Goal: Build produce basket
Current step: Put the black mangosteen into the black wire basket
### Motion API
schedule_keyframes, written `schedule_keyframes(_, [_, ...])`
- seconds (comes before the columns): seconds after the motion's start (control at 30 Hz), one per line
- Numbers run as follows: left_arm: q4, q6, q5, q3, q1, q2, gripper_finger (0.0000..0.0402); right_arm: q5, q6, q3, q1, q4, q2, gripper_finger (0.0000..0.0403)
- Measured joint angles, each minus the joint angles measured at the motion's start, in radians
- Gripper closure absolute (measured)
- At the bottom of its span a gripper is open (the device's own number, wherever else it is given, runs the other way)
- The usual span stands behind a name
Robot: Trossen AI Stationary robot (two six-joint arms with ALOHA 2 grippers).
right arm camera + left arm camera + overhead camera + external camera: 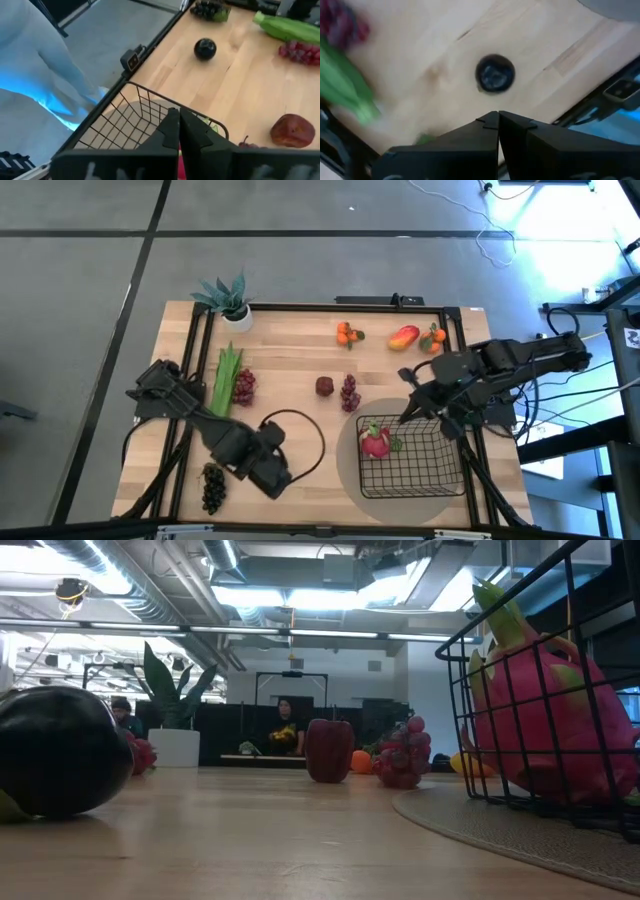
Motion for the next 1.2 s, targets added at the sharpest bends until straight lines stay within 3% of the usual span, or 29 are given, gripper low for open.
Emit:
schedule_keyframes(0.13, [0.004,-0.227,-0.003,0.0,-0.03,0.006,0.0401,0.068,0.03,0.0,0.0,0.002,0.043,0.0403])
schedule_keyframes(0.23, [0.012,-0.316,-0.012,0.0,-0.045,0.011,0.0401,0.091,0.025,0.0,0.0,0.002,0.066,0.0403])
schedule_keyframes(0.33, [0.034,-0.289,-0.02,-0.006,-0.051,0.01,0.0401,0.048,-0.02,0.0,0.0,0.0,0.089,0.0403])
schedule_keyframes(0.47, [0.052,-0.182,-0.04,-0.019,-0.051,0.01,0.0401,-0.128,-0.133,0.0,0.0,0.0,0.105,0.0403])
schedule_keyframes(0.57, [0.053,-0.128,-0.04,-0.021,-0.05,0.01,0.0401,-0.188,-0.179,0.0,0.001,0.0,0.105,0.0403])
schedule_keyframes(1.03, [0.067,-0.166,-0.063,-0.022,-0.038,0.01,0.0401,-0.146,-0.127,0.0,0.0,0.002,0.1,0.0403])
schedule_keyframes(1.2, [0.068,-0.263,-0.062,-0.023,-0.037,0.01,0.0401,-0.146,-0.126,0.0,0.0,0.002,0.1,0.0403])
